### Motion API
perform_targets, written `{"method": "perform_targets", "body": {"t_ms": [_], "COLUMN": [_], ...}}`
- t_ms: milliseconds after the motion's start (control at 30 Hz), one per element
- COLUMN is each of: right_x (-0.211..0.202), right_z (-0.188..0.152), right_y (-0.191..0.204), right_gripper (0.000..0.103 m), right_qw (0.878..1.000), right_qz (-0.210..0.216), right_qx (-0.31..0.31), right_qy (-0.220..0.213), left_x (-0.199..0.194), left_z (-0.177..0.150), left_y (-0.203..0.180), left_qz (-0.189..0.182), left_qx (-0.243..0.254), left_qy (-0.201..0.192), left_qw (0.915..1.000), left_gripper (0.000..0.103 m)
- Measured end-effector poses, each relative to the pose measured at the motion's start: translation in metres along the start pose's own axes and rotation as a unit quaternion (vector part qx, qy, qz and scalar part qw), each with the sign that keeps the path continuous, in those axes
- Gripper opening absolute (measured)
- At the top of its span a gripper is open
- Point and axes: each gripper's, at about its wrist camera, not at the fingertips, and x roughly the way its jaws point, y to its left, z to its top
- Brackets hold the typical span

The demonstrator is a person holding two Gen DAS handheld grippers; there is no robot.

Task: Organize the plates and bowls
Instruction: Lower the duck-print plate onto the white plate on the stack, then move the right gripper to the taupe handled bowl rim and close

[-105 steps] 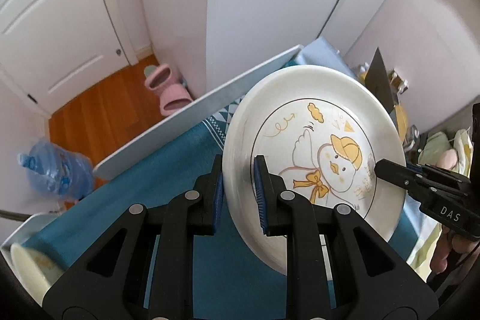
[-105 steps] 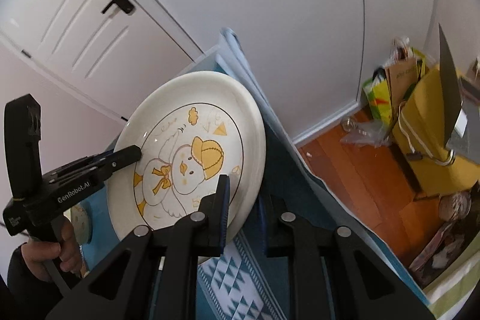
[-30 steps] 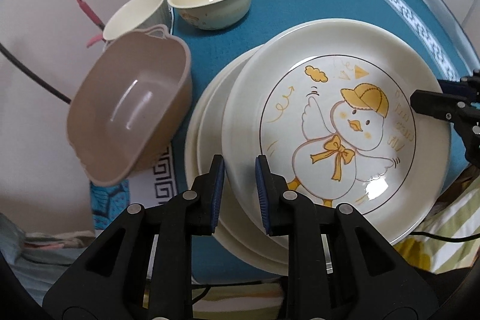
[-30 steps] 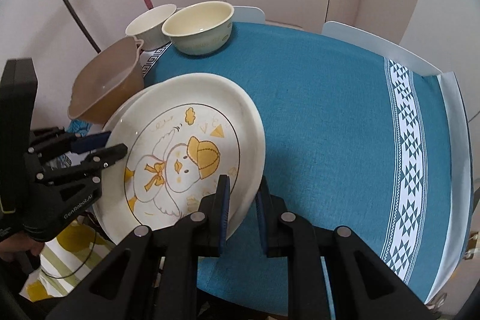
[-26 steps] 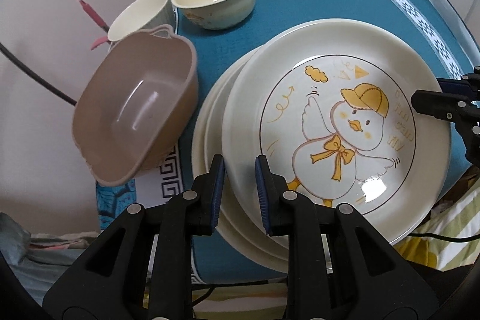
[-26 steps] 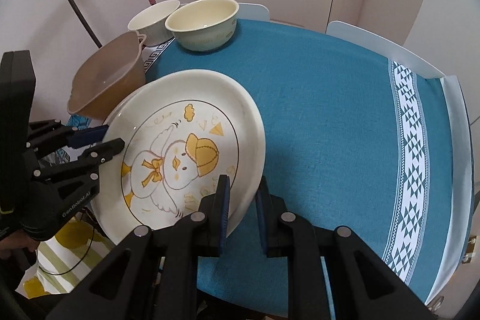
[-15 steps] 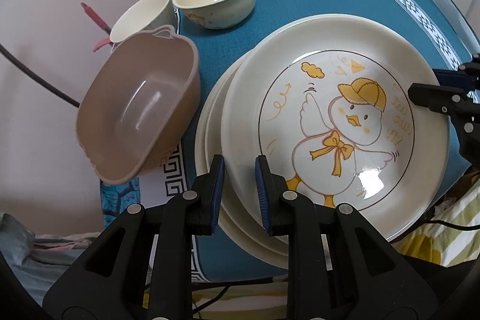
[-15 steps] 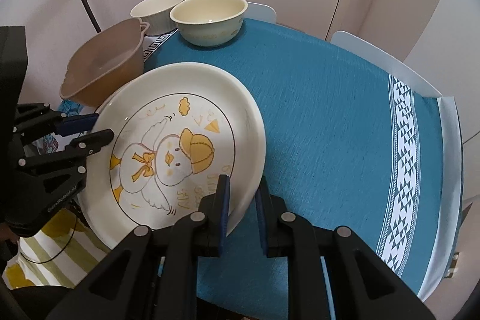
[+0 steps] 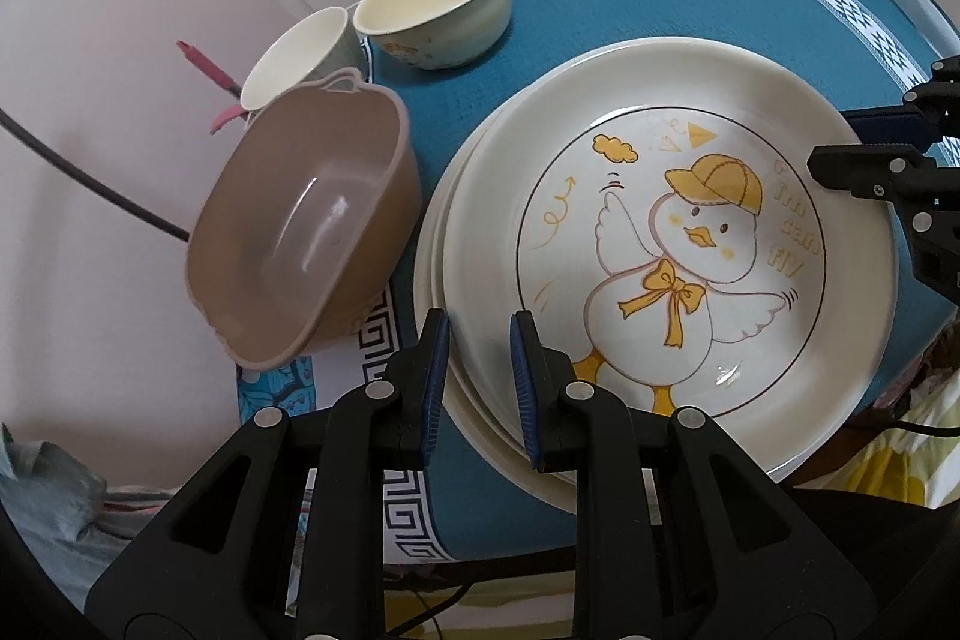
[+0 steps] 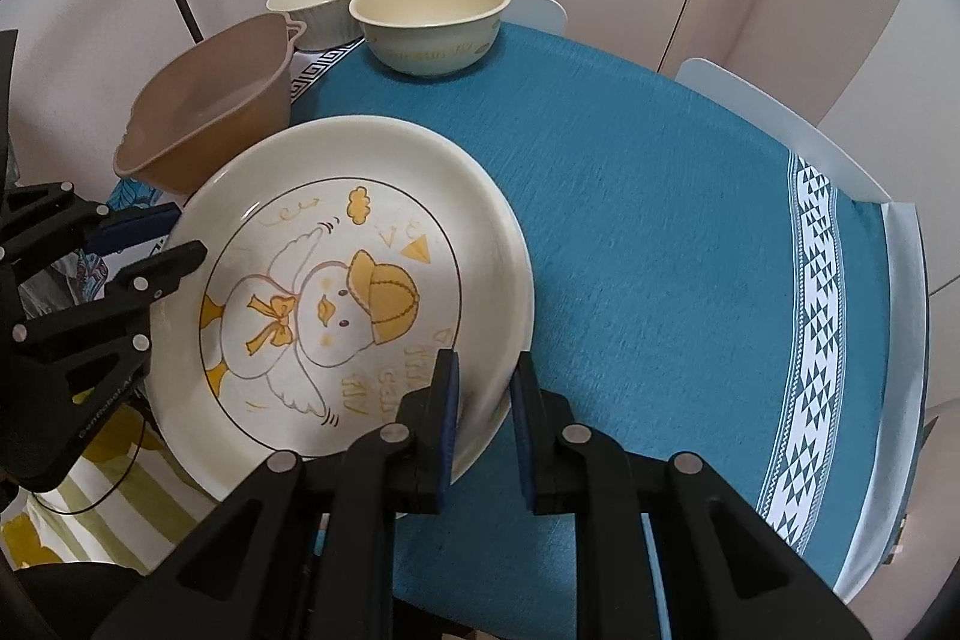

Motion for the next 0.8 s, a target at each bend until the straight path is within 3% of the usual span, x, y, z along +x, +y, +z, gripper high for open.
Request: {"method": "perform_targets", "body": {"t_ms": [367, 467, 600, 667, 700, 733, 767, 800], "right_x": [-0.001, -0.01, -0.033, -0.046, -0.052, -0.057, -0.062, -0.066], "right_z": [0.0, 0.005, 0.018, 0.027, 0.032, 0.039, 0.043, 0.047], "right_y": [-0.002, -0.006, -0.018, -0.027, -0.031, -0.035, -0.037, -0.04], "right_gripper": [0.016, 0.016, 0.016, 0.016, 0.016, 0.016, 0.027, 0.056], "right_qw": [1.0, 1.0, 0.998, 0.995, 0.994, 0.992, 0.99, 0.988], "right_qz": [-0.001, 0.008, 0.041, 0.061, 0.076, 0.094, 0.105, 0.115], "right_qx": [-0.003, 0.006, 0.03, 0.043, 0.049, 0.056, 0.06, 0.062], "right_qy": [-0.003, -0.017, -0.049, -0.065, -0.068, -0.071, -0.075, -0.079], "left_x": [0.001, -0.004, -0.03, -0.043, -0.055, -0.062, -0.071, -0.081], "left_z": [0.003, 0.007, 0.02, 0.025, 0.028, 0.029, 0.03, 0.031], "left_y": [0.004, 0.013, 0.04, 0.054, 0.065, 0.072, 0.08, 0.089], "left_qz": [-0.004, -0.023, -0.043, -0.046, -0.044, -0.041, -0.038, -0.038], "left_qx": [-0.01, -0.03, -0.093, -0.123, -0.148, -0.163, -0.179, -0.195], "left_qy": [0.005, 0.011, -0.01, -0.025, -0.041, -0.054, -0.075, -0.092], "left_qw": [0.9999, 0.9992, 0.9946, 0.991, 0.9872, 0.9843, 0.9804, 0.9758], "left_gripper": [0.019, 0.019, 0.021, 0.044, 0.081, 0.102, 0.103, 0.103]}}
